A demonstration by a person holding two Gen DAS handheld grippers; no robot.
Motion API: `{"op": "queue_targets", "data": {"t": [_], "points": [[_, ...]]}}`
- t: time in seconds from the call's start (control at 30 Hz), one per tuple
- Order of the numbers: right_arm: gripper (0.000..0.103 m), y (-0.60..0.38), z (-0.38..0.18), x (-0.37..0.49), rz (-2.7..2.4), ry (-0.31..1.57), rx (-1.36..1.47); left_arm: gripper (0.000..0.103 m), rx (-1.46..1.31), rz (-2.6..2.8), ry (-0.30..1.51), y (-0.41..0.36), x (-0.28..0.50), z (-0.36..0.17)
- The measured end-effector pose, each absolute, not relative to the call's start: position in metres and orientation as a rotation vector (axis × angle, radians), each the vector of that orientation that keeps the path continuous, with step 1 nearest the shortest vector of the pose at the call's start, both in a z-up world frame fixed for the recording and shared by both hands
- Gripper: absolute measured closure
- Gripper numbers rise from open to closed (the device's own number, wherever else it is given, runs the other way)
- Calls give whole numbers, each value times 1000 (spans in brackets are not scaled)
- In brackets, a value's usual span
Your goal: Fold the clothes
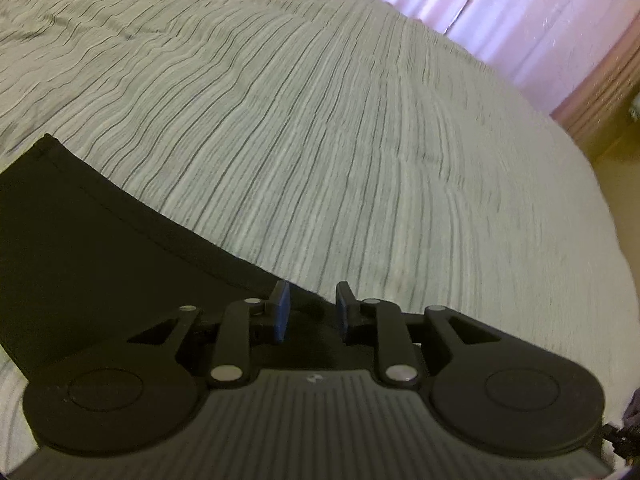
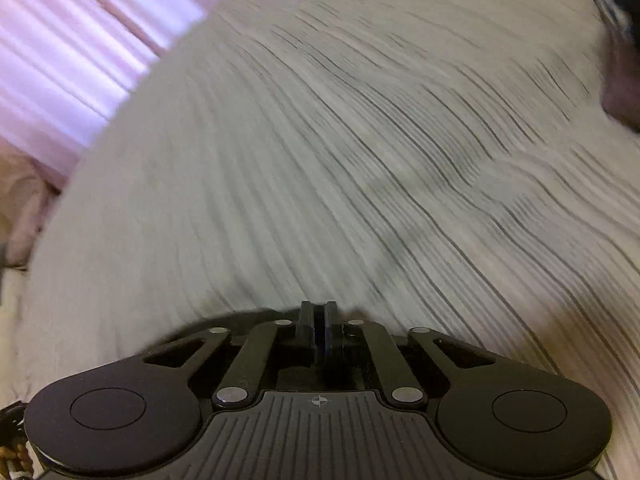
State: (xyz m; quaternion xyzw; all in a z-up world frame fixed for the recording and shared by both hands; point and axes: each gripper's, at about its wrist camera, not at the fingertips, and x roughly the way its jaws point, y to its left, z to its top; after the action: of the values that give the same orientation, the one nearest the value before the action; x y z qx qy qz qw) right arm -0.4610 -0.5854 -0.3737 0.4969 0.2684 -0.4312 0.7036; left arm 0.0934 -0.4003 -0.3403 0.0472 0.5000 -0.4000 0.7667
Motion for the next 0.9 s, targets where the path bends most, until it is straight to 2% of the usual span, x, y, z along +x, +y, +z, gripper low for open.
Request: {"op": "queue_targets", "data": {"t": [0.03,0.07,0.27,0.4,0.47,0.57,0.6,0.73,0.77,0.83,0.9], "points": [[35,-584,-373,-461,-984,608,1095,80,119,-874,1083,-399,95,-340],[20,-580,-366,-457,-1016,616,1033,78,135,-878,1080,-398,96,-339],[21,-573,-334,-399,-818,768,714,71,348,-1018,1040,-405,105,-340],[21,-565,-338,-323,-541,910,501,59,521,-1215,1035,-424,105,-348],[21,-558,-347,-286,-414,958,409,58,649,-1320,1010,-437,102,-352],[23,-556,-363,-248,-265,1004,351,47,822,-1420,937,-454,99,-358],[31,-556,-368,-239,-219,1026,349,41,866,-1448,915,-459,98,-361],[33,-552,-383,-218,-104,1100,342,41,1006,-1564,939,-474,101,-379],[34,-551,-383,-215,-92,1107,351,45,1032,-1597,950,-476,101,-384],[59,-550,-385,-211,-67,1122,369,78,1055,-1654,958,-479,100,-387],[80,-550,-383,-202,-41,1146,387,95,1077,-1688,906,-476,93,-382]]}}
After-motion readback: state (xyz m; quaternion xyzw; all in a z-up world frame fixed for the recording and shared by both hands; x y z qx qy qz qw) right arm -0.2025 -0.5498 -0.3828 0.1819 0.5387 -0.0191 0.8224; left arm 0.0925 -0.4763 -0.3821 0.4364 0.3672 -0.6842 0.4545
